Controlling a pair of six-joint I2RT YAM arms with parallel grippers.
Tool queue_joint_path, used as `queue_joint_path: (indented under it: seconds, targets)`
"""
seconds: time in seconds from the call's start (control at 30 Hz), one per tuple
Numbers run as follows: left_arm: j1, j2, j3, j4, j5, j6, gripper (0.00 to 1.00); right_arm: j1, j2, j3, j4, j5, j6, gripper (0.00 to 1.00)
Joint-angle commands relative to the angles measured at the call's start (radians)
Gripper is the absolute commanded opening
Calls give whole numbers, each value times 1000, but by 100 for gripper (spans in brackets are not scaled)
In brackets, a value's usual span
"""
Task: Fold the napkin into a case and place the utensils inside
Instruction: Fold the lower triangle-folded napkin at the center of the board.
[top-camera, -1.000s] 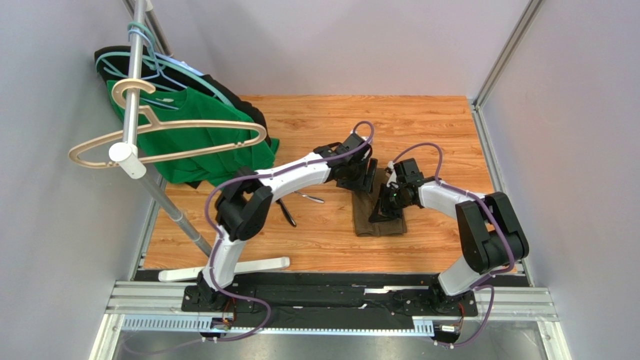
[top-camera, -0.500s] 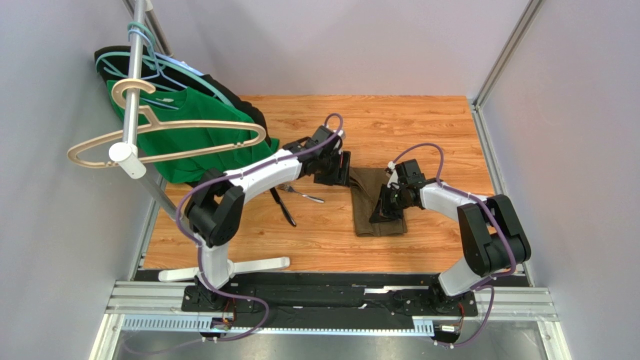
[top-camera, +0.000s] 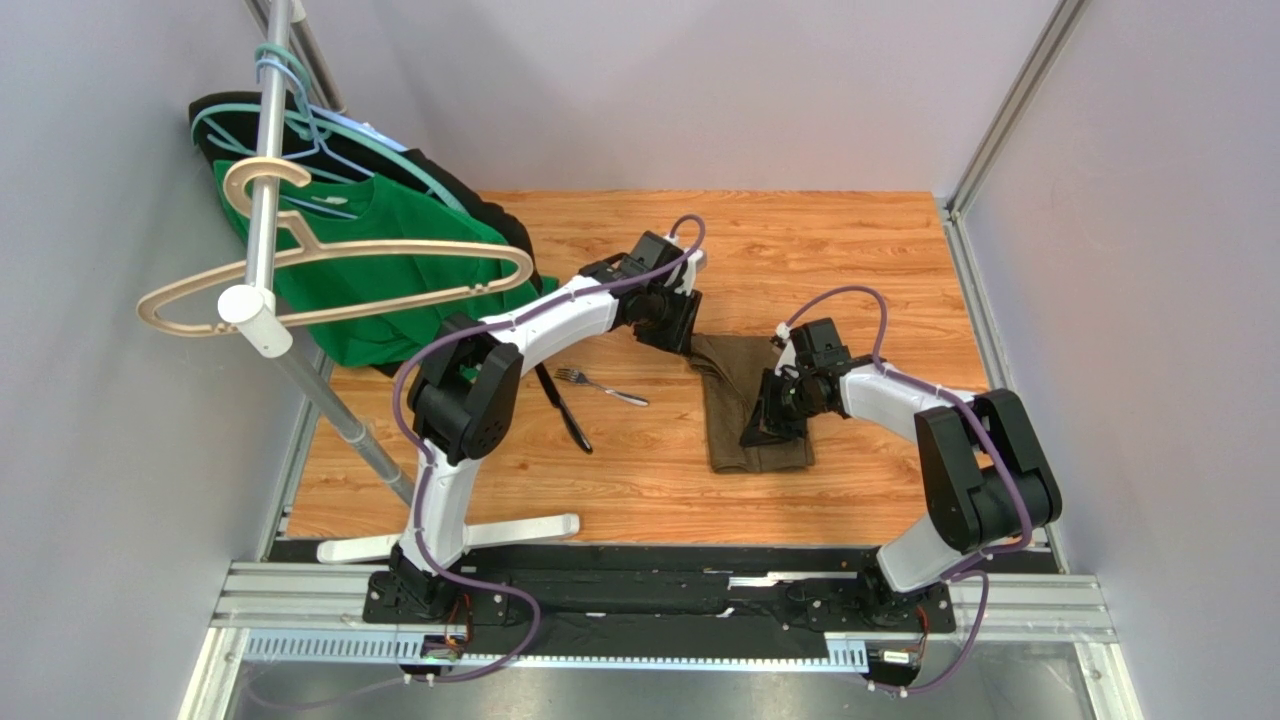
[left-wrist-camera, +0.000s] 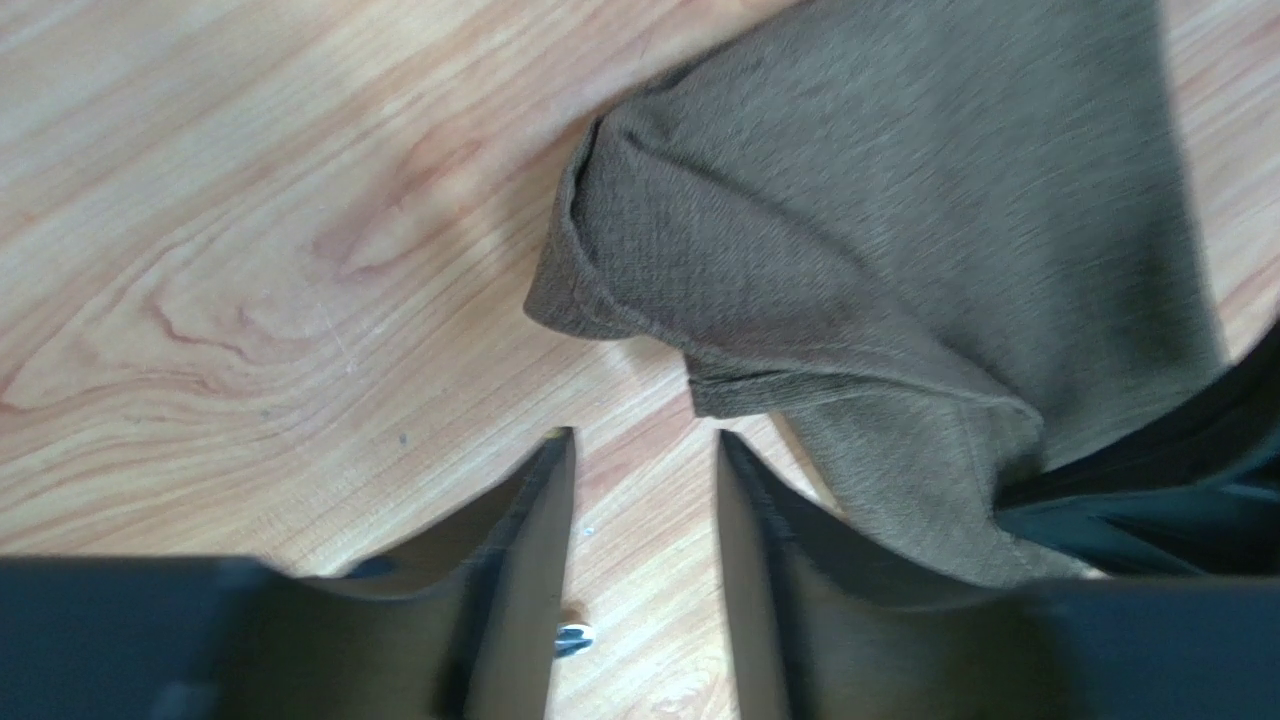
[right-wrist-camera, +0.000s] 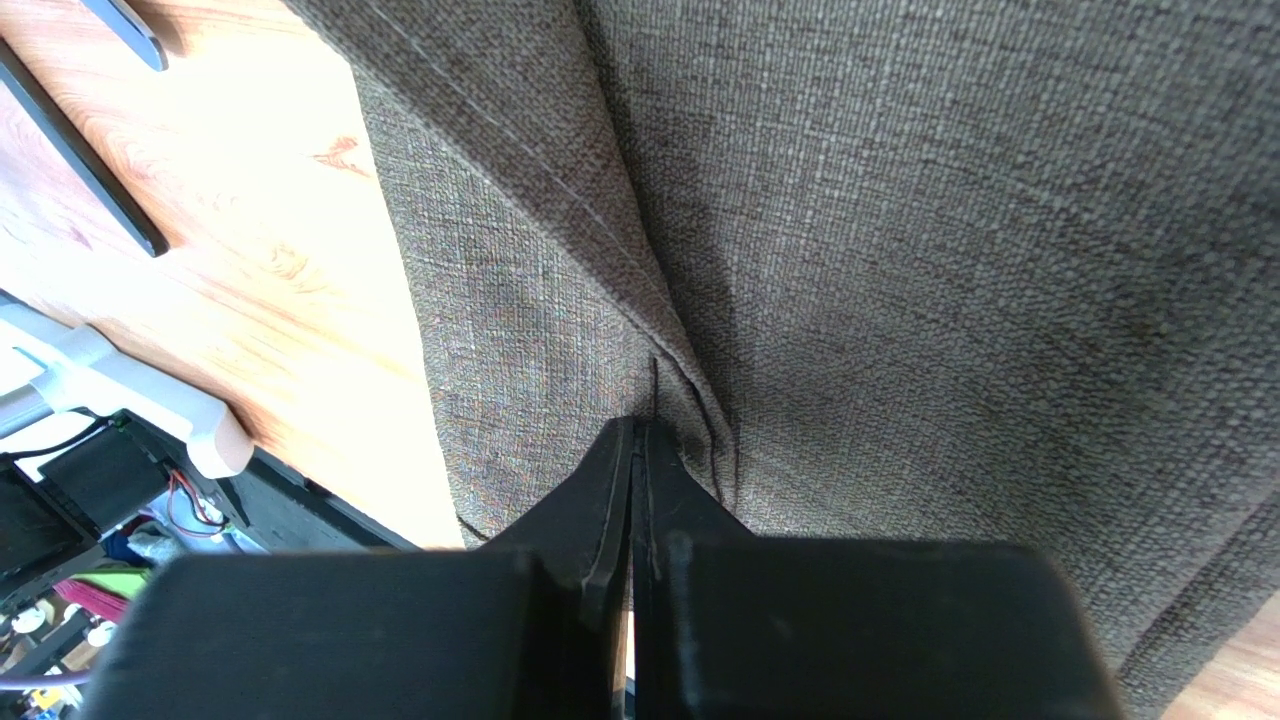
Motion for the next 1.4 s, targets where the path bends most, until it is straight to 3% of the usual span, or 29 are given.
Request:
queue_joint_path:
  seconds: [0.0,0.13,0.33,0.43,0.53,0.77,1.17,1.37]
  targets:
    - [-1,-2,-35,33,-26,89,52,1,-29,33,-5,7,-16,0]
    - [-2,37,-4,19,-35,84,52,-1,-23,34,-2,8,-15,0]
    - [-8,-15,-121,107,89,-81,33,-2,-23,34,5,-1,-7,0]
    - [-10,-43,-191,189,149,-204,39,-2,-28,31,4,2,-10,0]
    - [-17,-45,-221,272,187,-266,39,-2,-34,28,4,0,-7,0]
    - [-21,41,-68,194,167,-281,36,-1,-52,25,2,-3,-1,0]
    - [-36,115,57,171,120,-267,33,1,-67,66,-21,-20,7,0]
    - [-56,144,108,180,106,-270,32,-8,-77,174,-96,45,11,0]
